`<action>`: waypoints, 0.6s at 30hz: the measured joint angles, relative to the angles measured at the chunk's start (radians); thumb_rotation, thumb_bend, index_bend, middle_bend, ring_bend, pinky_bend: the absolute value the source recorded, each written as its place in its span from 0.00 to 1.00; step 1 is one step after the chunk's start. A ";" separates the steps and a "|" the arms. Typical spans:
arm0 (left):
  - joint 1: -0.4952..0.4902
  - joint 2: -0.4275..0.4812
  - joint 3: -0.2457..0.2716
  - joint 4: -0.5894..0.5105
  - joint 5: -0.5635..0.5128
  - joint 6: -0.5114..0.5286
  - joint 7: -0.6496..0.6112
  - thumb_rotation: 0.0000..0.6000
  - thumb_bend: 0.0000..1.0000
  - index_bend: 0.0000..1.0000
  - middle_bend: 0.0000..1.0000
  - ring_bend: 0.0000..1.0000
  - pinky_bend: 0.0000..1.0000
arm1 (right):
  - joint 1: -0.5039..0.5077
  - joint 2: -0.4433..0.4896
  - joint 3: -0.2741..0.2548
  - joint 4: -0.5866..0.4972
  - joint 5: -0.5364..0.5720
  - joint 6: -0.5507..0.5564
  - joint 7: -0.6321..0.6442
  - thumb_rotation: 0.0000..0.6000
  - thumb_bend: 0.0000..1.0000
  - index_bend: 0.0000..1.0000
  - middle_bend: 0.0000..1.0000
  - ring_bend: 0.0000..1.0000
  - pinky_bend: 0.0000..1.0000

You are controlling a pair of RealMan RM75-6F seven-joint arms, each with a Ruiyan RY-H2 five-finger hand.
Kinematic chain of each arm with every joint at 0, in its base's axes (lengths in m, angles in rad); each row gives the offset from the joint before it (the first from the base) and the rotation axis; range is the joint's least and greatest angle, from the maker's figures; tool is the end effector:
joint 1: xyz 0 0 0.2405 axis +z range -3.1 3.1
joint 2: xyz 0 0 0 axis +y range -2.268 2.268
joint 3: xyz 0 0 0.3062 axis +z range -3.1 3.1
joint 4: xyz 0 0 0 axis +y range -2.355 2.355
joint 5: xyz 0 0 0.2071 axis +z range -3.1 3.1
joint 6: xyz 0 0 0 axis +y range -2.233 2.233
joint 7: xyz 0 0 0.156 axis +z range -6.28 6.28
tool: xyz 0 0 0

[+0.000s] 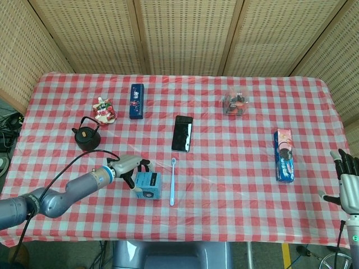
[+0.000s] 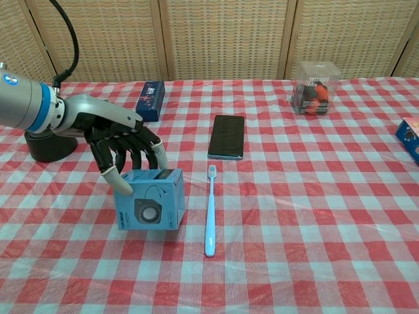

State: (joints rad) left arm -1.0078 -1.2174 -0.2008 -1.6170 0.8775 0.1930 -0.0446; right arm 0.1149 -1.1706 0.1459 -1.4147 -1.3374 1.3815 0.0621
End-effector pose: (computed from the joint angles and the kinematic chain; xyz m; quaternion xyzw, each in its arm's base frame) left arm -0.1391 0.3974 0.0200 -0.7807 -0.5626 -0.1896 0.1948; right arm -0.4040 -0.2285 0.1999 0.5463 -0.3960 0.3547 0.6473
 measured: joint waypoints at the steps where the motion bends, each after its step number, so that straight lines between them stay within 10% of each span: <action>1: -0.026 0.002 0.001 0.027 -0.006 -0.051 -0.023 1.00 0.34 0.43 0.33 0.43 0.48 | 0.000 0.000 0.001 0.002 0.002 -0.002 0.001 1.00 0.00 0.03 0.00 0.00 0.00; 9: -0.127 -0.028 0.038 0.140 -0.019 -0.142 -0.114 1.00 0.33 0.35 0.28 0.38 0.43 | 0.002 -0.001 0.002 0.007 0.006 -0.006 0.004 1.00 0.00 0.03 0.00 0.00 0.00; 14: -0.133 -0.060 0.057 0.158 -0.012 -0.083 -0.136 1.00 0.19 0.03 0.02 0.05 0.19 | 0.002 -0.001 0.001 0.007 0.006 -0.006 0.004 1.00 0.00 0.03 0.00 0.00 0.00; 18: -0.126 -0.073 0.061 0.160 -0.004 -0.034 -0.150 1.00 0.10 0.00 0.00 0.00 0.01 | 0.001 -0.002 0.001 0.007 0.007 -0.006 0.002 1.00 0.00 0.03 0.00 0.00 0.00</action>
State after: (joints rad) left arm -1.1342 -1.2901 -0.1398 -1.4571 0.8734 0.1592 -0.1944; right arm 0.1162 -1.1726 0.1472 -1.4075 -1.3308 1.3757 0.0641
